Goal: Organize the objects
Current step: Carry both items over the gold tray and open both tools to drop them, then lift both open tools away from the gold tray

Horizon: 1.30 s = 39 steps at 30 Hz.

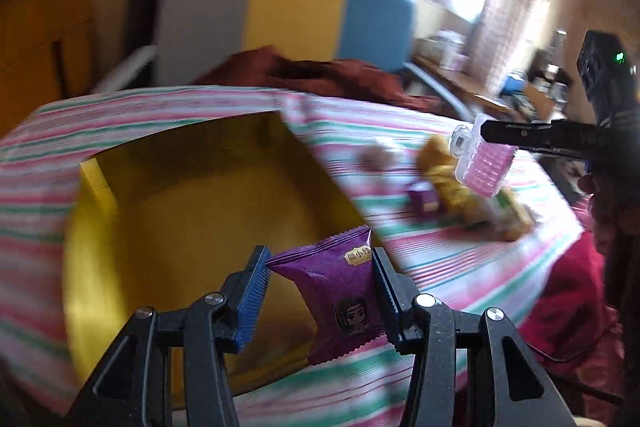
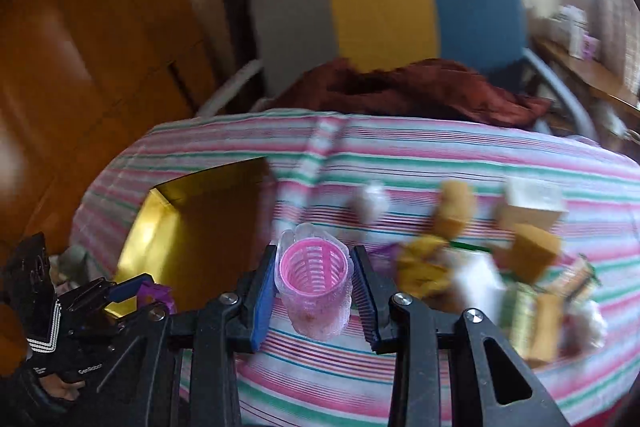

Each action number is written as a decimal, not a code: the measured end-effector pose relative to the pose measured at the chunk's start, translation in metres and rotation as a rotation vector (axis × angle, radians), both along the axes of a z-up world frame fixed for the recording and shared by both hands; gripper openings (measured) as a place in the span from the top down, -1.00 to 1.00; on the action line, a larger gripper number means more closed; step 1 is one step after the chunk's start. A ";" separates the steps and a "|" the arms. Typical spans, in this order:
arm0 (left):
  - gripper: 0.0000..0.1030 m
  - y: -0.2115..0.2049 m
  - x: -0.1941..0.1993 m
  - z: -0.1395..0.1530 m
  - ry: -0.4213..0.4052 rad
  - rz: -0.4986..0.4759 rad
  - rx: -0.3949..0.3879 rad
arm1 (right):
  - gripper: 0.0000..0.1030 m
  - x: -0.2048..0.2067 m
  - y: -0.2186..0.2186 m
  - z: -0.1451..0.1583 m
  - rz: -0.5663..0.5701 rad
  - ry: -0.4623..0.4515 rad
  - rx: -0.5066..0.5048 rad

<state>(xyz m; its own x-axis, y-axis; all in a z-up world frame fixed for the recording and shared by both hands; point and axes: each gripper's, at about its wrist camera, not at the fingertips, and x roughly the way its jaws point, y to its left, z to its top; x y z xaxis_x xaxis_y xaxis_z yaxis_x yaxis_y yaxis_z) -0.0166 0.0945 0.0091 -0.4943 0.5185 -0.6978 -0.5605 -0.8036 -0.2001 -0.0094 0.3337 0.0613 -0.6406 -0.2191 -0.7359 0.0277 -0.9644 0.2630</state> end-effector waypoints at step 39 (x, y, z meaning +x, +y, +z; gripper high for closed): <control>-0.87 -0.097 0.008 0.005 0.139 0.437 -0.169 | -0.70 -0.006 -0.137 -0.064 0.050 0.069 0.198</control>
<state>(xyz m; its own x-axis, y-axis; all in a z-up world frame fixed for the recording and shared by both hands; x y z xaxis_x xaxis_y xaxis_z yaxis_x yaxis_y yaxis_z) -0.0090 -0.0021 0.0145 -0.7345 0.1269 -0.6667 -0.1759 -0.9844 0.0064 -0.0157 0.1964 -0.0025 -0.6829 -0.1076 -0.7225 0.0886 -0.9940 0.0643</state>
